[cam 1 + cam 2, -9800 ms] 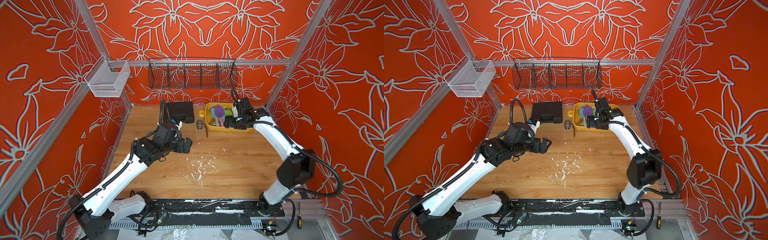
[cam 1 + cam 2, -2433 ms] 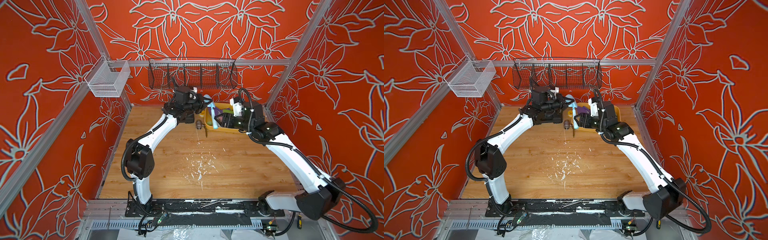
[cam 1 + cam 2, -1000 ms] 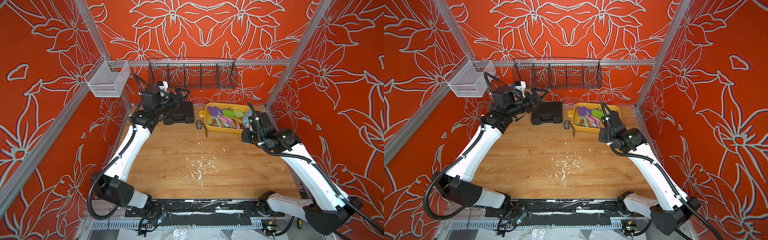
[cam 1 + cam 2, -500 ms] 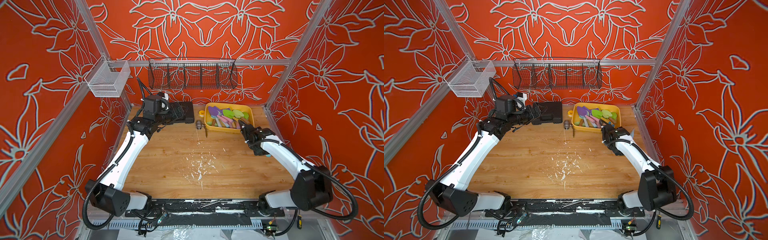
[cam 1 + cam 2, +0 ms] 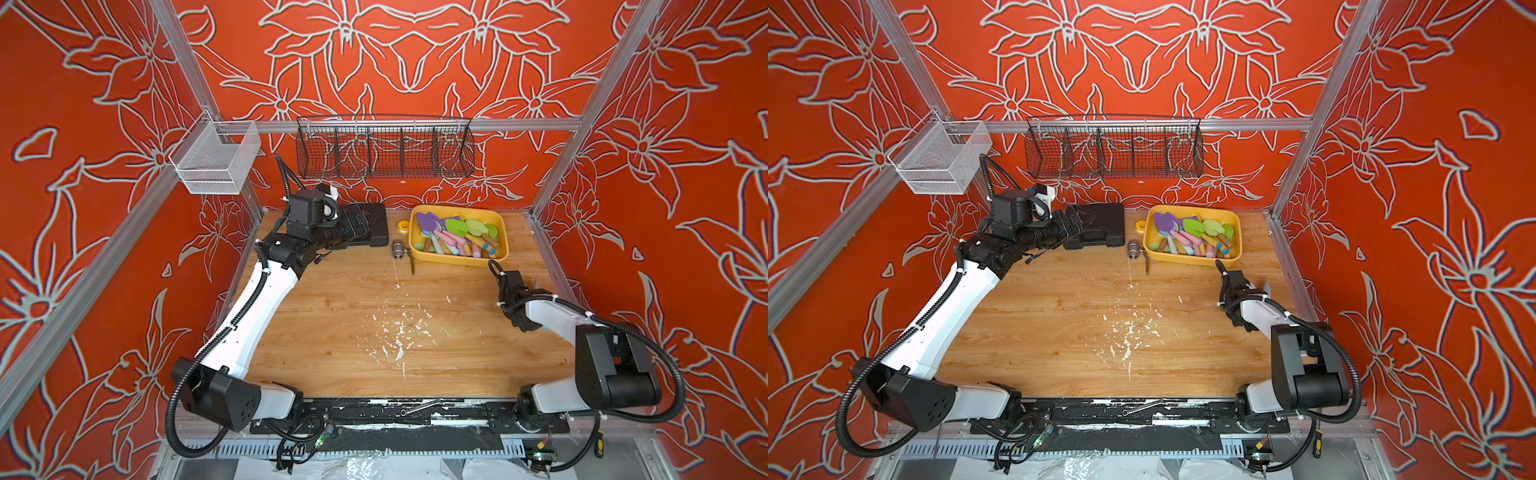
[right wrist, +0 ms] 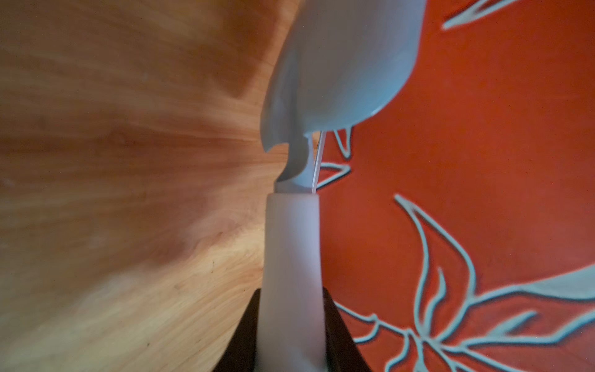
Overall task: Take the shovel out of the storage box
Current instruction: Place the shovel at the center of the board.
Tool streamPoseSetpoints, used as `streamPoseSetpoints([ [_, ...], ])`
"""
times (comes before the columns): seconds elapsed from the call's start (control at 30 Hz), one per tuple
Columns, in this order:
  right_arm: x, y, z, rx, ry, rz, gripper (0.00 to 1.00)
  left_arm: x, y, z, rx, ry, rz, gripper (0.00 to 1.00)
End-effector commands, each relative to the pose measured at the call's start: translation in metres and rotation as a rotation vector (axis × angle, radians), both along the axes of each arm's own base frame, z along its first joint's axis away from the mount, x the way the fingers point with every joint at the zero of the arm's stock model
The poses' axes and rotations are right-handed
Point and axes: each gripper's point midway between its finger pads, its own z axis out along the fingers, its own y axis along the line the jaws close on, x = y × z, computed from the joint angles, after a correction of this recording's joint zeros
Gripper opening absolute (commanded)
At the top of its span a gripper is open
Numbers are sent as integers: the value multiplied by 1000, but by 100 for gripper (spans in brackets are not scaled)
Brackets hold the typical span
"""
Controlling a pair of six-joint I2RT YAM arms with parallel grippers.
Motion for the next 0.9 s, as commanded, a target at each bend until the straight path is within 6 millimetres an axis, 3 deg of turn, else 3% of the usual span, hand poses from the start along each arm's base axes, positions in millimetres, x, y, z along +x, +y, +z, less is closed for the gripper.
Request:
streamPoseSetpoints([
  [0.0,20,2,-13,2,-6,45,0,-4,-6,-4,-8,6,-18,97],
  [0.2,19,3,-51,11,114,24,0,-7,-5,-10,-10,10,-8,97],
  [0.3,21,3,-62,4,164,16,15,-9,-5,-13,-7,17,-7,97],
  [0.4,21,4,-70,8,204,13,45,-11,-4,-14,-1,18,-5,97],
  [0.47,19,6,-74,17,224,15,51,-12,-3,-14,2,17,-4,97],
  [0.67,22,8,-69,10,205,7,61,-12,-2,-19,5,34,2,97],
  [0.87,23,16,-47,30,142,-3,68,-12,-3,-24,0,46,-1,97],
])
